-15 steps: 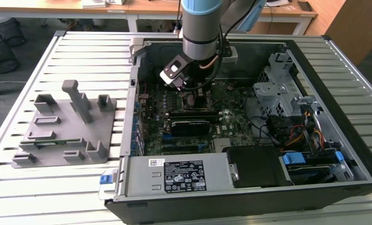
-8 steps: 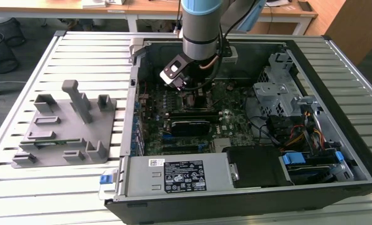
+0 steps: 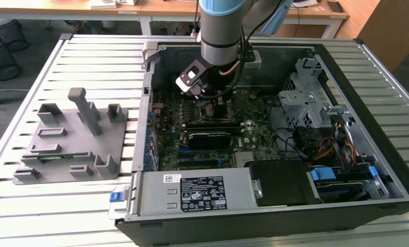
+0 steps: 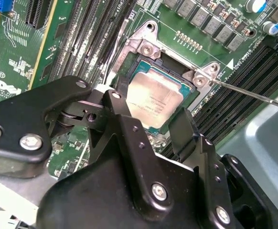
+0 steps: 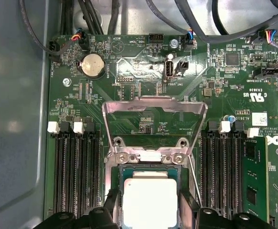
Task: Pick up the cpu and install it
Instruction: 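Place the cpu into insertion slot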
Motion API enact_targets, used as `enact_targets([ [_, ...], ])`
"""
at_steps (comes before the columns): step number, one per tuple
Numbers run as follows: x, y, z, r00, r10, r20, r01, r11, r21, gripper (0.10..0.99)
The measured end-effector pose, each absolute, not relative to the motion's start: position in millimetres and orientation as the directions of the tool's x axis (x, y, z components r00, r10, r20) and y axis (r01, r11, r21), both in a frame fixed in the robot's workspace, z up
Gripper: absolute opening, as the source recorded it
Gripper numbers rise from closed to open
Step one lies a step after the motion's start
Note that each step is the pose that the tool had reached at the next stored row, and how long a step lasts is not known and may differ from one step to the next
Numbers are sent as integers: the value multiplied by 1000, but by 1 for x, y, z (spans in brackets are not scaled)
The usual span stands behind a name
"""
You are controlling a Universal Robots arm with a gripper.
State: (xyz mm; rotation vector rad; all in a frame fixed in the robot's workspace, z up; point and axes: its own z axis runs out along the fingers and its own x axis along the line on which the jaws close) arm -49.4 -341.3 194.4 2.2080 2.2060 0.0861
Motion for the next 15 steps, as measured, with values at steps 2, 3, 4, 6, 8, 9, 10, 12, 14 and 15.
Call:
enact_targets([
  [2,-49,-341,196,0,1000,25,999,-2,53,612],
  [3,-49,-341,197,0,1000,25,999,-2,53,612],
  [4,-49,-341,199,0,1000,25,999,-2,53,596],
  [6,-49,-341,202,0,1000,26,999,-2,53,533],
  [8,-49,-341,205,0,1000,26,999,-2,52,471],
  [9,-49,-341,206,0,1000,25,999,-2,52,412],
  [10,-49,-341,207,0,1000,26,999,-2,52,412],
  [12,-49,-341,209,0,1000,25,999,-2,51,294],
  [14,-49,-341,210,0,1000,25,999,-2,51,235],
  [15,-49,-341,210,0,1000,26,999,-2,51,176],
])
